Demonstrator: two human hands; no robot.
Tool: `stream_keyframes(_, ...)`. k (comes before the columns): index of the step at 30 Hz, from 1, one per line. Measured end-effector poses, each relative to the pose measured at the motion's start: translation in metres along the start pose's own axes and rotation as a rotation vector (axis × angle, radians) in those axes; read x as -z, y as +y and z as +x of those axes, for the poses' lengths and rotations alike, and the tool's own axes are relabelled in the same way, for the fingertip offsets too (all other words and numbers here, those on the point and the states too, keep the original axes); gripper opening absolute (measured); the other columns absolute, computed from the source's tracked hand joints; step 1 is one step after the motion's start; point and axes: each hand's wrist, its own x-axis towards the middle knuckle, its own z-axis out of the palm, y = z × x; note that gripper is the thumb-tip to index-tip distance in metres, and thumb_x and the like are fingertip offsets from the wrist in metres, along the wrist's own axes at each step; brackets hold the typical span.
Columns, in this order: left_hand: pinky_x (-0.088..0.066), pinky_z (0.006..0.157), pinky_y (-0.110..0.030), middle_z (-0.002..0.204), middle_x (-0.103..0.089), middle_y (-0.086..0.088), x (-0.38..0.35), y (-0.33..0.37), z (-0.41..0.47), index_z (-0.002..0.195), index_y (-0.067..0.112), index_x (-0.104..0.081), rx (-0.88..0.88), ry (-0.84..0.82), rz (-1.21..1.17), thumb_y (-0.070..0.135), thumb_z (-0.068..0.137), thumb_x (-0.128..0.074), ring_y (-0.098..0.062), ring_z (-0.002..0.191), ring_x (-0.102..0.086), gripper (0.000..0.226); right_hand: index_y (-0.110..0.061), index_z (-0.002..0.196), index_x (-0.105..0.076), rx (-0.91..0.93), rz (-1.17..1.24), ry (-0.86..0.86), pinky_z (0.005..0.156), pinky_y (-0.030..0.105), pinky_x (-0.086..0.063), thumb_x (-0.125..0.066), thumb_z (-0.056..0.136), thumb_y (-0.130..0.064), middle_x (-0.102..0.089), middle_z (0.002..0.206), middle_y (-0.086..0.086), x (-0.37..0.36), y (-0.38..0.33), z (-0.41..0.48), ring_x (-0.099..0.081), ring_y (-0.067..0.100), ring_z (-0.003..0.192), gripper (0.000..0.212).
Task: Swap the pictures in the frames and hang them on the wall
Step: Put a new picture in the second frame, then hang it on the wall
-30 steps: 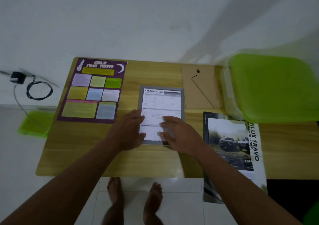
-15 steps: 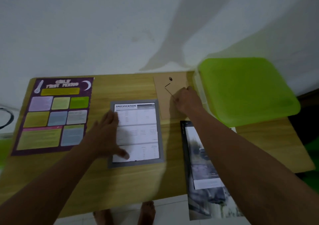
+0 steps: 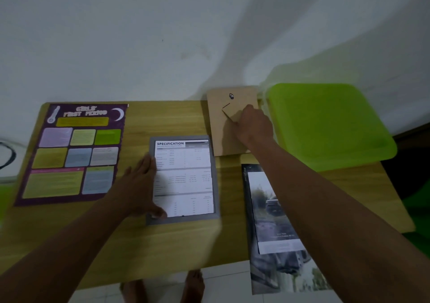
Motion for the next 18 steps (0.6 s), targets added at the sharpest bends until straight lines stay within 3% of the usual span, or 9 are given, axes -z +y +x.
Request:
stream_keyframes(5, -0.006, 0.119, -0.048, 0.16, 0.016, -0.009, 0.002, 0.001, -0.005, 0.151, 0.008, 0.014, -0.024, 0.068, -0.072, 0.074, 0.052, -0.075, -0.022, 0.148, 0.011, 0.149, -0.006, 0.114, -0.051, 0.077, 0.022, 0.052, 0.064, 0.032, -0.039, -0.062, 0.093, -0.039, -0.063, 0.11, 0.013, 0.027, -0.025, -0.022, -0.063, 0.032, 0.098, 0.041)
stream_keyframes(11, -0.009, 0.117, -0.05, 0.161, 0.006, -0.014, -0.01, -0.005, -0.03, 0.152, 0.006, 0.008, -0.048, 0.139, -0.121, 0.074, 0.052, -0.075, -0.027, 0.149, 0.003, 0.146, -0.008, 0.109, -0.053, 0.114, 0.123, -0.087, 0.064, 0.031, -0.042, -0.066, 0.087, -0.046, -0.062, 0.105, 0.01, 0.012, -0.057, -0.081, -0.058, 0.026, 0.088, 0.045)
stream_keyframes(18, -0.008, 0.12, -0.045, 0.161, 0.006, -0.013, -0.025, -0.014, -0.039, 0.152, 0.003, 0.0, -0.049, 0.149, -0.09, 0.07, 0.063, -0.072, -0.025, 0.149, 0.003, 0.133, -0.008, 0.115, -0.053, 0.094, 0.134, -0.16, 0.069, 0.031, -0.042, -0.063, 0.091, -0.042, -0.063, 0.111, 0.011, -0.037, -0.074, -0.129, -0.062, 0.029, 0.098, 0.044)
